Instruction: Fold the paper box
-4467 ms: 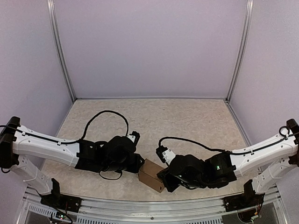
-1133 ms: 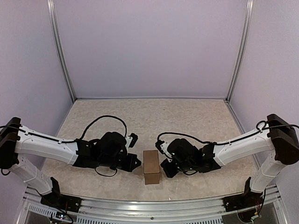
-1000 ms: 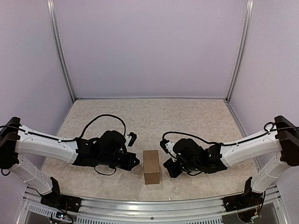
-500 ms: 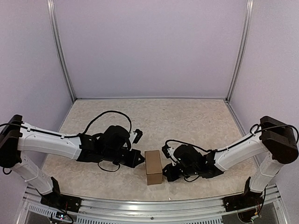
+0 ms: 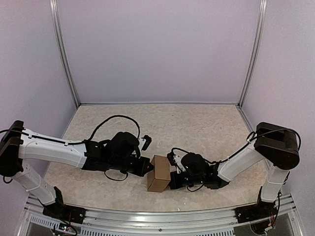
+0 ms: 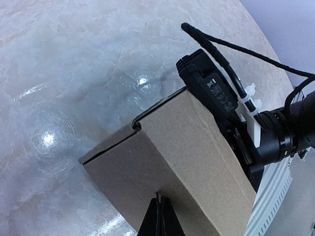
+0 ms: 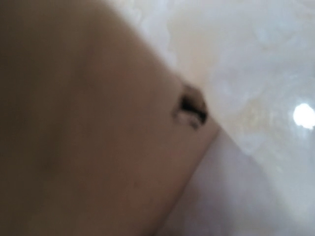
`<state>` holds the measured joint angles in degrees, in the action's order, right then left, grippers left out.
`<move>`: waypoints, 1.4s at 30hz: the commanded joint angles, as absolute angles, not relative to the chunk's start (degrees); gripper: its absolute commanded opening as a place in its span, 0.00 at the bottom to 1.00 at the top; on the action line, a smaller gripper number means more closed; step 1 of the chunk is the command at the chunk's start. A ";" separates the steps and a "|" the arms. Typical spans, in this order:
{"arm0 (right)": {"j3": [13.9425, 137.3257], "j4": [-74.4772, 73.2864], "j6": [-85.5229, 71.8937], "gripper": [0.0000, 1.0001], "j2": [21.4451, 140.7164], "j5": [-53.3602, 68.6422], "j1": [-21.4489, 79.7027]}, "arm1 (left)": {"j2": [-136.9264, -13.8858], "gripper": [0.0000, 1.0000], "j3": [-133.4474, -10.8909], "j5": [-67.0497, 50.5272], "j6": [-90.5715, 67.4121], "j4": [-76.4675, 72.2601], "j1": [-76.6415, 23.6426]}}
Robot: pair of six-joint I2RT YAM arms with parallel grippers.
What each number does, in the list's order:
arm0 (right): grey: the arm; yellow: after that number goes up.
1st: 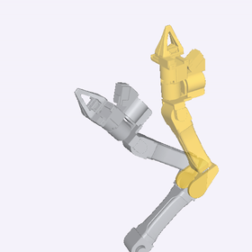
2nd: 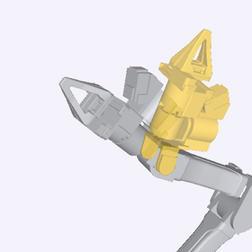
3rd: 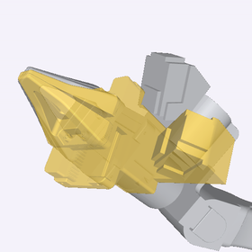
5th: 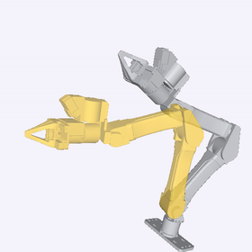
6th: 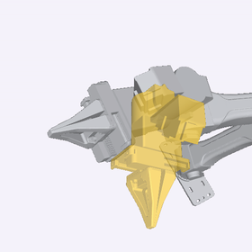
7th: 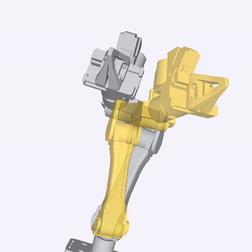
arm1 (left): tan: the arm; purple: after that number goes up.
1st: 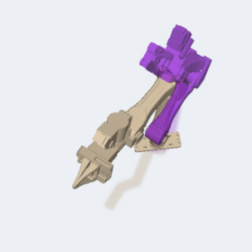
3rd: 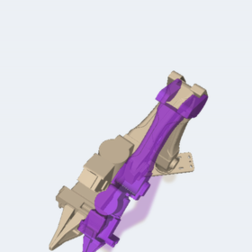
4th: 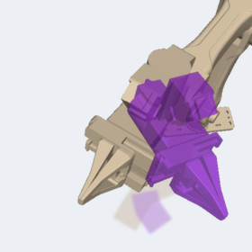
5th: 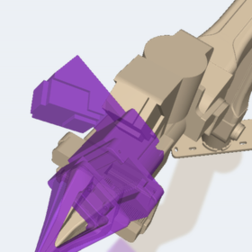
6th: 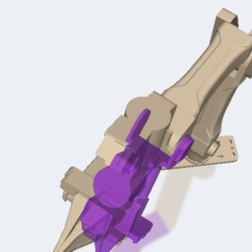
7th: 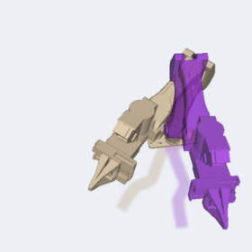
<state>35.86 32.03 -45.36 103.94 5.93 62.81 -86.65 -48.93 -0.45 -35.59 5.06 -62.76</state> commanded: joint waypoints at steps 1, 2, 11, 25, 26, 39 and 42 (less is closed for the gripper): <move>36.27 32.70 -46.41 0.00 107.87 6.62 62.93 | -88.34 0.00 -50.80 -3.60 -35.41 3.03 -63.93; 36.17 32.17 -45.98 0.00 108.12 6.02 62.80 | -88.35 0.00 -50.87 -3.60 -35.42 3.05 -63.91; 35.54 22.32 -40.61 0.00 107.57 -2.87 60.77 | -89.11 0.00 -52.00 -3.52 -34.82 3.93 -63.97; 33.89 8.45 -35.43 0.00 100.59 -15.68 60.64 | -90.73 0.00 -54.80 -3.91 -33.75 5.44 -63.73; 33.78 7.85 -35.36 0.00 99.98 -15.91 60.64 | -90.82 0.00 -55.07 -4.07 -33.68 5.50 -63.72; 32.87 -2.49 -34.94 0.01 86.73 -20.97 60.56 | -93.08 0.00 -57.98 -5.17 -32.62 6.44 -63.51; 33.33 -5.06 -34.26 0.02 82.76 -21.92 60.57 | -92.96 0.00 -58.39 -5.05 -32.07 7.12 -63.22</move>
<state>33.54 2.28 -35.35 87.79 -19.20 61.28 -92.42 -56.64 -4.45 -33.67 5.76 -63.46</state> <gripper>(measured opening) 0.013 0.002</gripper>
